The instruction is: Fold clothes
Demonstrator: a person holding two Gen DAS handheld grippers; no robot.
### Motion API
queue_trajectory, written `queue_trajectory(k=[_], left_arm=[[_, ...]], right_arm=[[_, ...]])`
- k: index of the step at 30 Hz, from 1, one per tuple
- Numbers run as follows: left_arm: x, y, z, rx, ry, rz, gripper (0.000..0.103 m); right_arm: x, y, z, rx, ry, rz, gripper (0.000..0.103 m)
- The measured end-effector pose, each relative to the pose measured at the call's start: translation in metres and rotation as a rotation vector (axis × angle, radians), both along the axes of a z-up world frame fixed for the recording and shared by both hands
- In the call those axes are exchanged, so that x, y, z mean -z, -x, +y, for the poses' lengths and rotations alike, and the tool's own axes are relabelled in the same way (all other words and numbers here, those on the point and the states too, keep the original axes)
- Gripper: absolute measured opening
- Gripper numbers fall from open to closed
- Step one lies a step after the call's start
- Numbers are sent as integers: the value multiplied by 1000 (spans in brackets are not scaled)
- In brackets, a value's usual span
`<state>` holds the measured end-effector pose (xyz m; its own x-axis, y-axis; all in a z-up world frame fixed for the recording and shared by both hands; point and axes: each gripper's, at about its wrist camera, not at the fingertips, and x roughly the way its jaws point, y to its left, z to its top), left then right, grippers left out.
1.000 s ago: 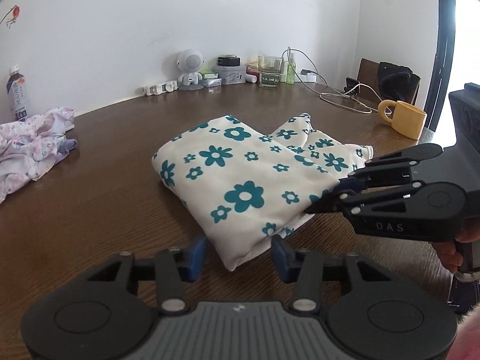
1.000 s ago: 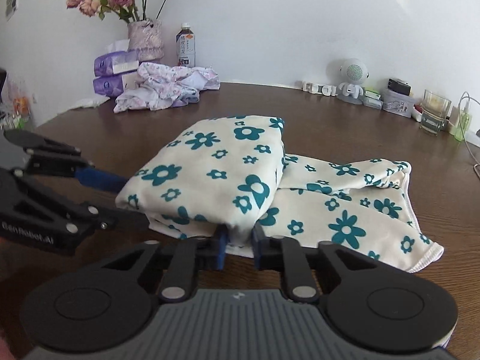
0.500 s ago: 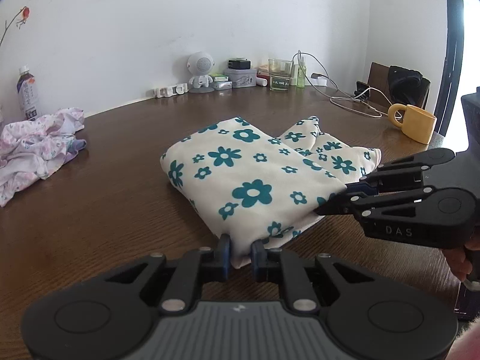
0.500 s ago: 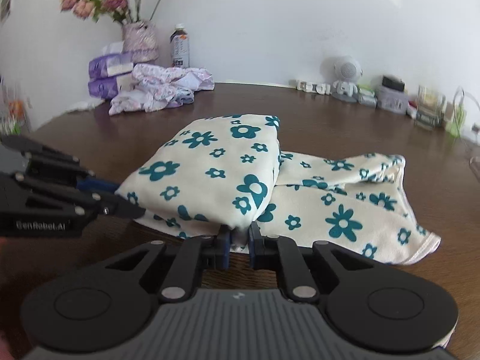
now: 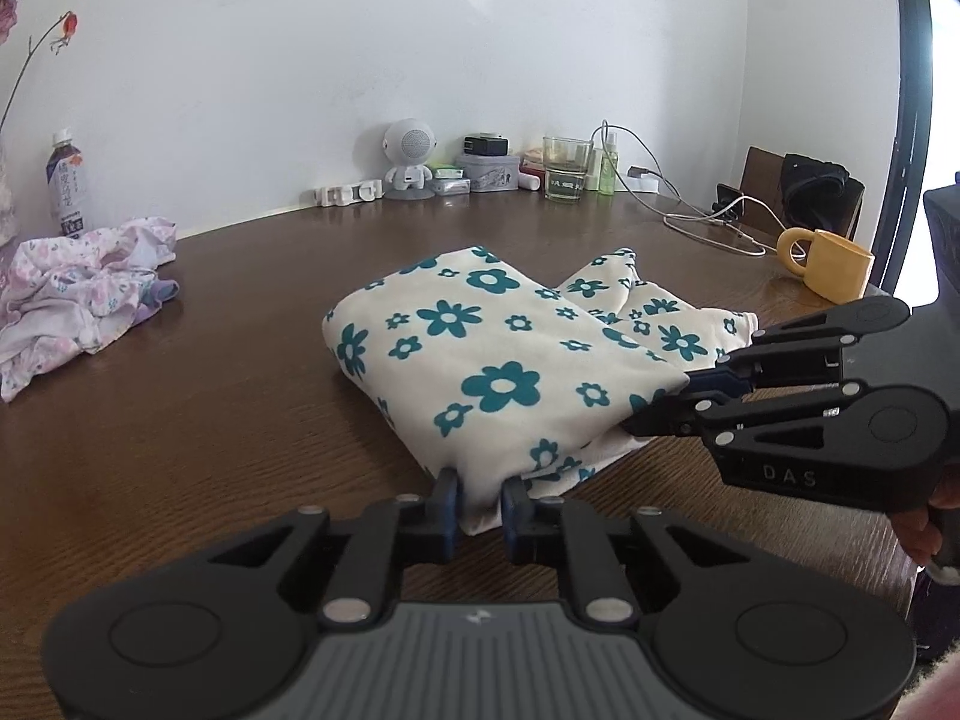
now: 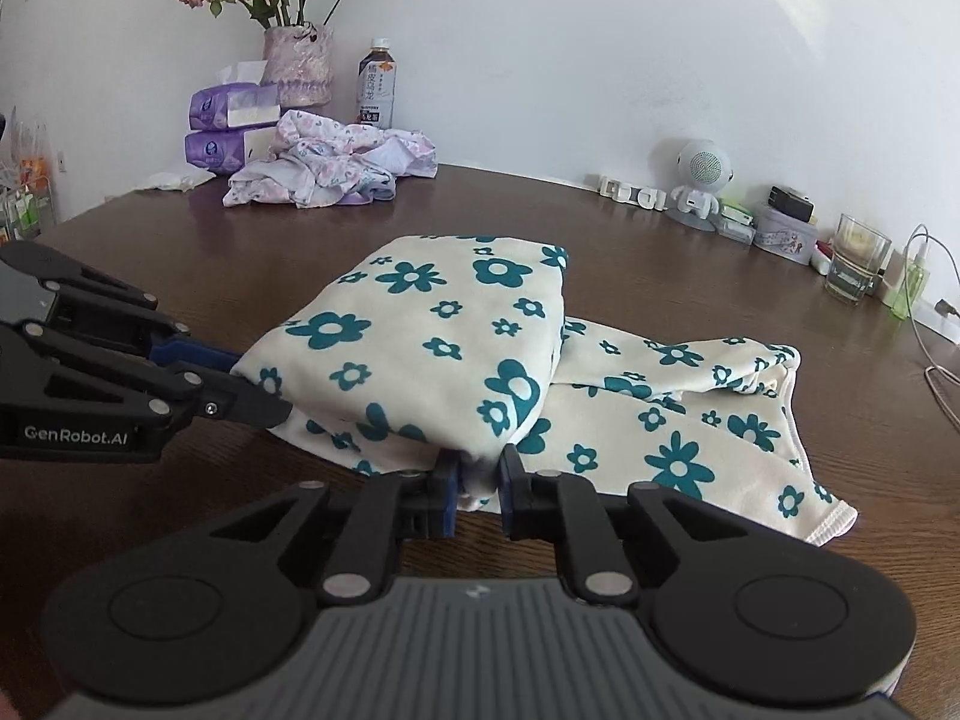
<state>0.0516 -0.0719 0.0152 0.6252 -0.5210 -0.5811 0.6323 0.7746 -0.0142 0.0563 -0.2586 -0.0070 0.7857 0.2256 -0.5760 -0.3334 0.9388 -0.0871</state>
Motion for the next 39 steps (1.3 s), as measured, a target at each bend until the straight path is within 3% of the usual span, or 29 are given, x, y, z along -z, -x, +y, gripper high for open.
queue_trajectory(k=[5, 7, 9, 11, 13, 15, 18, 21, 22, 24, 27, 30, 37, 39], left_arm=[[1, 3, -5, 17, -47, -25, 13], [0, 2, -4, 34, -46, -3, 31], [-5, 0, 9, 66, 12, 49, 39], [-14, -5, 24, 77, 87, 99, 39], [-26, -13, 34, 65, 146, 108, 39], [-33, -29, 27, 56, 151, 107, 39], [-44, -53, 16, 42, 157, 104, 38], [-38, -75, -4, 47, 88, 110, 34], [-35, -78, -7, 55, 72, 117, 23], [-30, -84, -13, 70, 40, 131, 20], [-35, -91, -12, 93, 63, 142, 21], [-41, -105, -11, 71, 95, 131, 22], [-33, -122, -10, 40, 87, 153, 21], [-34, -122, -5, 24, 94, 154, 21]], right_arm=[[3, -5, -4, 4, -31, 36, 12], [-1, -4, -8, -15, -23, 57, 16], [-11, -1, -21, -38, -66, 93, 16], [-26, 0, -40, -42, -165, 113, 17], [-42, -7, -48, -38, -246, 80, 21], [-57, -15, -54, -34, -323, 43, 22], [-65, -42, -37, -55, -296, 14, 22], [-54, -73, -9, -59, -153, 6, 21], [-46, -83, -3, -52, -113, 22, 21], [-24, -101, 4, -45, -54, 101, 20], [-26, -102, 2, -61, -54, 122, 20], [-43, -110, -2, -64, -140, 100, 20], [-21, -143, 5, -46, -107, 175, 14], [-32, -138, -1, -43, -152, 162, 14]])
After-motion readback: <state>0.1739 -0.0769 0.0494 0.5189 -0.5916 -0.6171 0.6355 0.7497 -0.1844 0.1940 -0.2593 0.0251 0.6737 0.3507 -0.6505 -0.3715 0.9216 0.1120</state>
